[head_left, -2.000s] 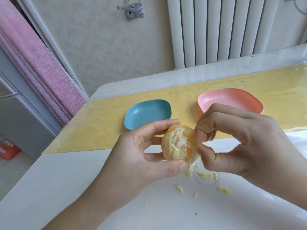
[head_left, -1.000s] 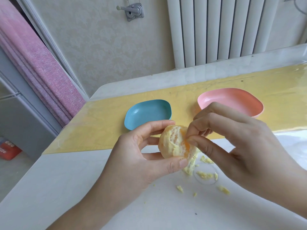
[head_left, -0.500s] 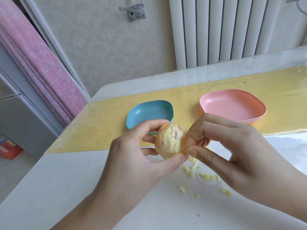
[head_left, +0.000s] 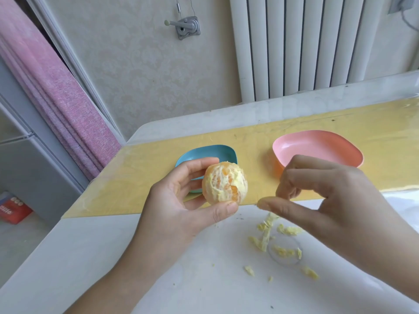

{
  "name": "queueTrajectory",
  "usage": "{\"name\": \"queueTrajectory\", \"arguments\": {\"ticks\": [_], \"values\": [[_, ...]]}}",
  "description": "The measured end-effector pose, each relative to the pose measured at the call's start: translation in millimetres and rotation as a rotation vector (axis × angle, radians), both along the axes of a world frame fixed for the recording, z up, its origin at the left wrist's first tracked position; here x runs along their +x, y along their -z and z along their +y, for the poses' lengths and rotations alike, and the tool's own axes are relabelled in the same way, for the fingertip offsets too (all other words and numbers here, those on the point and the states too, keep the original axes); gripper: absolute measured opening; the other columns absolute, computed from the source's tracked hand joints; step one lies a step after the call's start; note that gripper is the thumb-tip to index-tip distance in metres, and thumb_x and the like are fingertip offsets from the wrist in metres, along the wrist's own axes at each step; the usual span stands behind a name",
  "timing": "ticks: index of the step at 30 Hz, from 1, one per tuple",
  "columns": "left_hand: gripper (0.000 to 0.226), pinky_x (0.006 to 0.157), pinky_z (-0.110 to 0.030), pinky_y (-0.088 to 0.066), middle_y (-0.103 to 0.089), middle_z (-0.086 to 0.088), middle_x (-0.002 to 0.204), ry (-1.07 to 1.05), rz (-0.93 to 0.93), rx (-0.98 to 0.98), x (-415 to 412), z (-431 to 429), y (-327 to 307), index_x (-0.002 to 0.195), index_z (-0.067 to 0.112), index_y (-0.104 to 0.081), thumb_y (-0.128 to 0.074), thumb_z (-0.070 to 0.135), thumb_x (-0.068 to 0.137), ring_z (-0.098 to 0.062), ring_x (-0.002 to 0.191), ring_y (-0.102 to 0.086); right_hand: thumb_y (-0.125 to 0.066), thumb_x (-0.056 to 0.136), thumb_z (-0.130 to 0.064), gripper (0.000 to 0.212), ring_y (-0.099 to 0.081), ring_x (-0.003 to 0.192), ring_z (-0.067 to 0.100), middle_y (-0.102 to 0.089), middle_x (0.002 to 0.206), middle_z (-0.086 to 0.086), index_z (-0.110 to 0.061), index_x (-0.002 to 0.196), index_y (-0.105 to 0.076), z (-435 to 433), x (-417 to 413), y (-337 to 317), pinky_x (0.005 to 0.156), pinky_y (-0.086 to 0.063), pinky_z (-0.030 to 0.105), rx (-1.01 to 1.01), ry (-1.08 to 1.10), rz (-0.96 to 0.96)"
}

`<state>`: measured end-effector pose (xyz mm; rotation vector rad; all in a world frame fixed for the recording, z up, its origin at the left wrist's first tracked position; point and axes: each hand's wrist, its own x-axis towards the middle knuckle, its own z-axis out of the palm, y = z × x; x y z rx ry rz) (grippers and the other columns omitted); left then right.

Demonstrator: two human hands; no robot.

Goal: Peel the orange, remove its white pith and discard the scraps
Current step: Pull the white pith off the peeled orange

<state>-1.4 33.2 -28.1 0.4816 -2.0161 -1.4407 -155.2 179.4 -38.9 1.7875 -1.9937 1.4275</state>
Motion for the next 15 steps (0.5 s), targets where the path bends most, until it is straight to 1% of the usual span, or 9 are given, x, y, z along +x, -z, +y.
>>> {"name": "queueTrajectory", "arguments": {"ticks": [4, 7, 8, 12, 14, 15], "values": [[0.061, 0.084, -0.023, -0.053, -0.071, 0.004, 0.106, 0.016, 0.021, 0.024, 0.6, 2.1, -0.5, 0.108, 0.028, -0.067, -0.084, 0.025, 0.049, -0.013, 0.100, -0.067, -0.060, 0.070, -0.059, 0.027, -0.043, 0.071, -0.010, -0.045, 0.078, -0.019, -0.034, 0.060, -0.056, -2.6, 1.4, 9.6, 0.060, -0.032, -0.001, 0.074, 0.033, 0.108], [0.061, 0.073, -0.016, -0.052, -0.073, 0.001, 0.102, 0.037, 0.007, 0.080, 0.7, 2.5, -2.4, 0.107, 0.025, -0.068, -0.083, 0.026, 0.049, -0.012, 0.092, -0.069, -0.072, 0.064, -0.053, 0.027, -0.041, 0.072, -0.019, -0.045, 0.081, -0.020, -0.032, 0.057, -0.058, -1.8, 3.4, 10.4, 0.062, -0.030, -0.003, 0.116, 0.052, 0.147], [0.060, 0.071, -0.015, -0.051, -0.073, 0.000, 0.101, 0.045, 0.003, 0.099, 0.5, 2.8, -2.9, 0.107, 0.025, -0.068, -0.083, 0.026, 0.049, -0.012, 0.091, -0.069, -0.078, 0.063, -0.051, 0.029, -0.042, 0.071, -0.020, -0.047, 0.081, -0.019, -0.032, 0.056, -0.058, -0.9, 3.6, 10.3, 0.063, -0.030, -0.003, 0.129, 0.054, 0.144], [0.057, 0.071, -0.016, -0.051, -0.073, -0.001, 0.102, 0.068, 0.003, 0.166, -0.7, 2.5, -2.7, 0.103, 0.026, -0.070, -0.083, 0.025, 0.047, -0.014, 0.094, -0.069, -0.085, 0.062, -0.038, 0.027, -0.045, 0.068, -0.005, -0.054, 0.081, -0.021, -0.033, 0.060, -0.058, -0.4, 2.2, 10.0, 0.067, -0.033, 0.001, 0.164, 0.053, 0.140], [0.058, 0.071, -0.016, -0.051, -0.073, -0.001, 0.103, 0.072, 0.012, 0.176, -0.8, 1.7, -2.2, 0.103, 0.026, -0.070, -0.084, 0.022, 0.047, -0.014, 0.094, -0.069, -0.089, 0.061, -0.021, 0.034, -0.047, 0.069, 0.001, -0.056, 0.081, -0.021, -0.034, 0.066, -0.058, -1.5, 1.4, 11.1, 0.069, -0.035, 0.005, 0.157, 0.060, 0.169], [0.059, 0.071, -0.017, -0.052, -0.072, -0.001, 0.104, 0.074, 0.017, 0.177, -0.9, 1.2, -2.0, 0.104, 0.025, -0.070, -0.084, 0.019, 0.047, -0.014, 0.094, -0.069, -0.089, 0.062, -0.012, 0.038, -0.048, 0.068, 0.003, -0.056, 0.081, -0.021, -0.034, 0.068, -0.059, -2.1, 1.3, 11.6, 0.068, -0.036, 0.006, 0.154, 0.069, 0.178]]}}
